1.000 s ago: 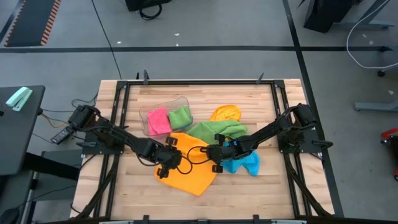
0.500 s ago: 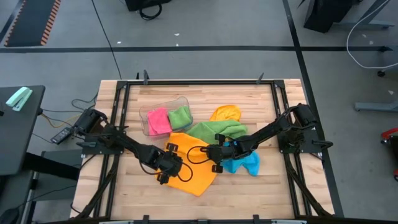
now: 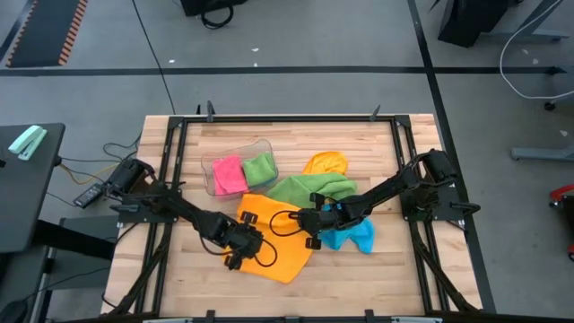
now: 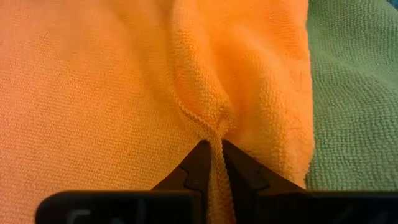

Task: Fold microfiber towels
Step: Fold the bottom yellow microfiber towel

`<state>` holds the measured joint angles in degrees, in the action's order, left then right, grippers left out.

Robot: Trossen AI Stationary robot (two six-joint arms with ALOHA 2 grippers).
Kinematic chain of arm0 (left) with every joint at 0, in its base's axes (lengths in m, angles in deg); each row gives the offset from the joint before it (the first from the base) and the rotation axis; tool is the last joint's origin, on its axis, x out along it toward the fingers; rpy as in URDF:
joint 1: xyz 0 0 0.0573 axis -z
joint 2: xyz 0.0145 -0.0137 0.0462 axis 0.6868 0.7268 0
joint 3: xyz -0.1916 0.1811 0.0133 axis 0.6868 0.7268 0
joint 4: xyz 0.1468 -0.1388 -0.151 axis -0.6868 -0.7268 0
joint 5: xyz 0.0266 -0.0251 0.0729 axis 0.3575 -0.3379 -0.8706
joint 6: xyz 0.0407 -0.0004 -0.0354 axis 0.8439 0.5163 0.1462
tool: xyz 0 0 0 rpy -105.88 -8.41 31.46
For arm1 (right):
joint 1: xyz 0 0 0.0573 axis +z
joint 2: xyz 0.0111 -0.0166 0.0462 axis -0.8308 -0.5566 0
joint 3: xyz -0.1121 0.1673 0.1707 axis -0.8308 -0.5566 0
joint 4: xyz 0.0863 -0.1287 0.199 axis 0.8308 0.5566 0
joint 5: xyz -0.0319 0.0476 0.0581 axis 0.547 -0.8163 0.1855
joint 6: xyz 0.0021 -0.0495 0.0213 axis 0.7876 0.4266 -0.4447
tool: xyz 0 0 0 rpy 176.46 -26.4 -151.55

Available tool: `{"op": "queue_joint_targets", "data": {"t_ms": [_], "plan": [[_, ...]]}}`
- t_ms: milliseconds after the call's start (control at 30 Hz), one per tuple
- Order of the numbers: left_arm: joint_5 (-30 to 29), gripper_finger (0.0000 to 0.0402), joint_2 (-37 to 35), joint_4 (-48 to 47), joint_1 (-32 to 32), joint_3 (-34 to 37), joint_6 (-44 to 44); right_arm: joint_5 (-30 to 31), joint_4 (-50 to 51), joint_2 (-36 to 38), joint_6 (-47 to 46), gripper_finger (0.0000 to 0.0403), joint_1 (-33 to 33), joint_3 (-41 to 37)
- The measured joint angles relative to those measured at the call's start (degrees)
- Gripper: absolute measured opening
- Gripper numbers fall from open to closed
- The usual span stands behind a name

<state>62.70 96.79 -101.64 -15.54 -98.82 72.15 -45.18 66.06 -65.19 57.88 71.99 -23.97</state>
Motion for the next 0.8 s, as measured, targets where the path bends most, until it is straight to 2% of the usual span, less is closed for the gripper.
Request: {"op": "queue_joint_targets", "data": {"t_ms": [367,667,800], "plan": [[0.4,0.0172,0.1,-0.1,0.0,0.0,0.0,-2.6,0.8,0.0,-1.7,0.0046,0.1,2.0],[0.4,0.0172,0.1,-0.2,0.0,0.1,-0.4,-2.6,3.4,0.0,-2.9,0.0130,0.1,1.9],[0.8,0.0172,0.1,-0.2,0.0,0.1,-0.4,-1.2,5.9,0.0,-3.4,0.0151,-0.2,1.9]]}}
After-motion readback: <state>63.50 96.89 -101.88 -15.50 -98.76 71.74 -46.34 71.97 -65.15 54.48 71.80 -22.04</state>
